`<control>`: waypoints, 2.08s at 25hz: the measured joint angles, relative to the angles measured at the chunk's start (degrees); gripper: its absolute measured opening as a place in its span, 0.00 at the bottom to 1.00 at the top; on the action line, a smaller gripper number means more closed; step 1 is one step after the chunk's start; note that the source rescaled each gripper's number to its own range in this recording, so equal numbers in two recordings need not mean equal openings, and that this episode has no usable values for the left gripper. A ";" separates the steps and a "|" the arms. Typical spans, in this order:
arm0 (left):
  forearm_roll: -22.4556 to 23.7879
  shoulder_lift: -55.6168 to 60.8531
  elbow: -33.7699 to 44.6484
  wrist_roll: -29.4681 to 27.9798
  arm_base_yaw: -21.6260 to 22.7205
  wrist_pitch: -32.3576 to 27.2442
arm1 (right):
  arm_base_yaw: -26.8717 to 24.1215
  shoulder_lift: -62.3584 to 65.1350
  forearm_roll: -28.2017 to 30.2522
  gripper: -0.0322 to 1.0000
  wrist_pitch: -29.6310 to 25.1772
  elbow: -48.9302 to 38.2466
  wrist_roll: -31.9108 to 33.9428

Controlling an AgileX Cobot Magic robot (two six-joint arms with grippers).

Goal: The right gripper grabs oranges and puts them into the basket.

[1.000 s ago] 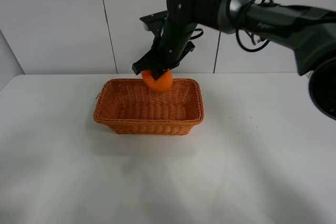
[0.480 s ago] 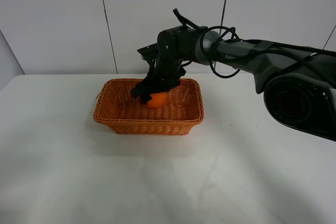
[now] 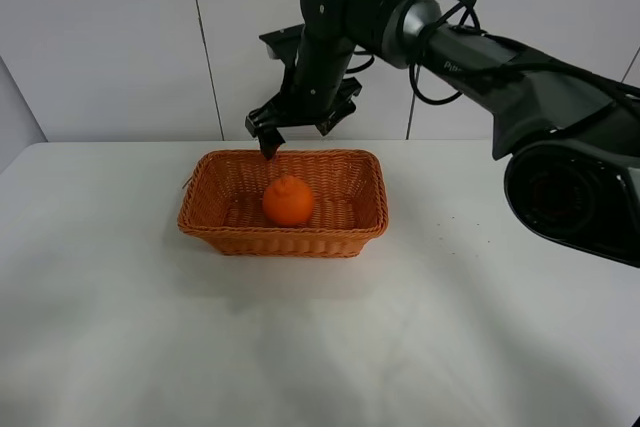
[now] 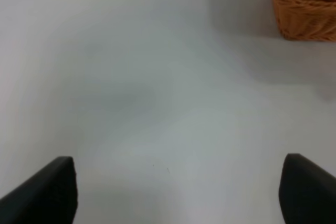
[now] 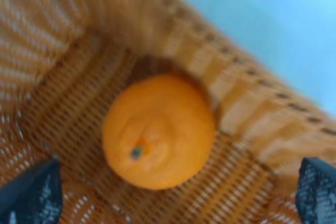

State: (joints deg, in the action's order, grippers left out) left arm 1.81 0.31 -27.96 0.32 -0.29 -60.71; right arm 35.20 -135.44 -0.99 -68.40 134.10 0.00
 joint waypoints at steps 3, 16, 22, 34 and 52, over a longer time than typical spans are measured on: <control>0.00 0.00 0.00 0.00 0.00 0.00 | -1.72 0.43 -0.11 0.98 -0.73 2.75 0.00; 0.00 0.00 0.00 0.00 0.00 0.00 | -23.34 0.34 0.00 0.98 -1.48 3.03 0.00; 0.00 0.00 0.00 0.00 0.00 0.00 | -32.34 0.41 0.61 0.98 -1.41 2.61 0.00; 0.00 0.00 0.00 0.00 0.00 0.00 | -34.15 8.30 0.33 0.98 -1.47 -10.15 -0.80; 0.00 0.00 0.00 0.00 0.00 0.00 | -33.94 62.00 -2.18 0.98 -1.37 -73.73 -0.90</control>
State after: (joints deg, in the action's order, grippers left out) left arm 1.81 0.31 -27.96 0.32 -0.29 -60.71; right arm 1.26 -73.44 -3.18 -69.77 60.37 -0.90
